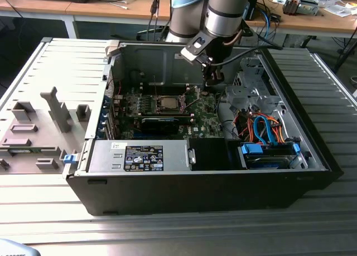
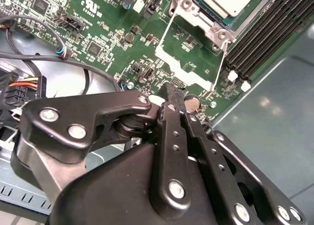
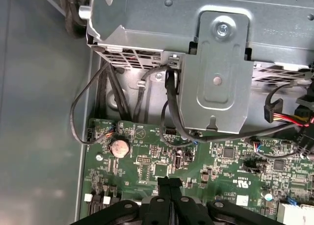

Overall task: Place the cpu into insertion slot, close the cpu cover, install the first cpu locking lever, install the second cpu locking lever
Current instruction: 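Close the cpu cover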

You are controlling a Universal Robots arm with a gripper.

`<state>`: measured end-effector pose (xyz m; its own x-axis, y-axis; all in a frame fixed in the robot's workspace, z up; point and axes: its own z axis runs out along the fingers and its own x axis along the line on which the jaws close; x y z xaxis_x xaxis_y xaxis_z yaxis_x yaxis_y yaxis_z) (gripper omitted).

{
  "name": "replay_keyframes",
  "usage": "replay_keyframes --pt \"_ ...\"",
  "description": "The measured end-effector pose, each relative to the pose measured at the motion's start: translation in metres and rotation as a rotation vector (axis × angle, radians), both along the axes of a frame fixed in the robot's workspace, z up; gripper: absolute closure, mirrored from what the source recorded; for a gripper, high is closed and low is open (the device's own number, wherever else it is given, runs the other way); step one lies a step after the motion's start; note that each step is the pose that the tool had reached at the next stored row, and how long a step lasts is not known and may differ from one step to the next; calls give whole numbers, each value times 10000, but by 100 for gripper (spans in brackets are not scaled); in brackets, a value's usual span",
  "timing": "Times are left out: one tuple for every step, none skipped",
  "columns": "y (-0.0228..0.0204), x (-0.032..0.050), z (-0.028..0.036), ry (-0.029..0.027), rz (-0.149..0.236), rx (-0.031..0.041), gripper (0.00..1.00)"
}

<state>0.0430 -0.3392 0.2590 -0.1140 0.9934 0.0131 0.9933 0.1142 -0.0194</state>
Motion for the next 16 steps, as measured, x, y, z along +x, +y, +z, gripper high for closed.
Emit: replay_keyframes --pt "0 1 -14 2 -1 -2 89" --pt "0 1 -30 3 -1 -2 89" --pt "0 1 -67 4 -1 -2 89" --pt "0 1 -86 4 -1 -3 89" --pt "0 1 -98 4 0 -2 89" --pt "0 1 -107 4 0 0 89" --pt "0 -2 -109 5 0 -3 89" --pt "0 -14 -109 4 0 -3 89" --pt "0 -24 -110 4 0 -2 89" --pt "0 -48 -110 4 0 -2 89" --pt "0 -63 -110 4 1 -3 89" --pt "0 -85 -110 3 0 -2 89" --pt "0 -99 -110 3 0 -2 89" --pt "0 -111 -110 2 0 -2 89" --pt "0 -128 -110 -1 0 -1 89" --pt "0 -144 -110 -4 1 -1 89"
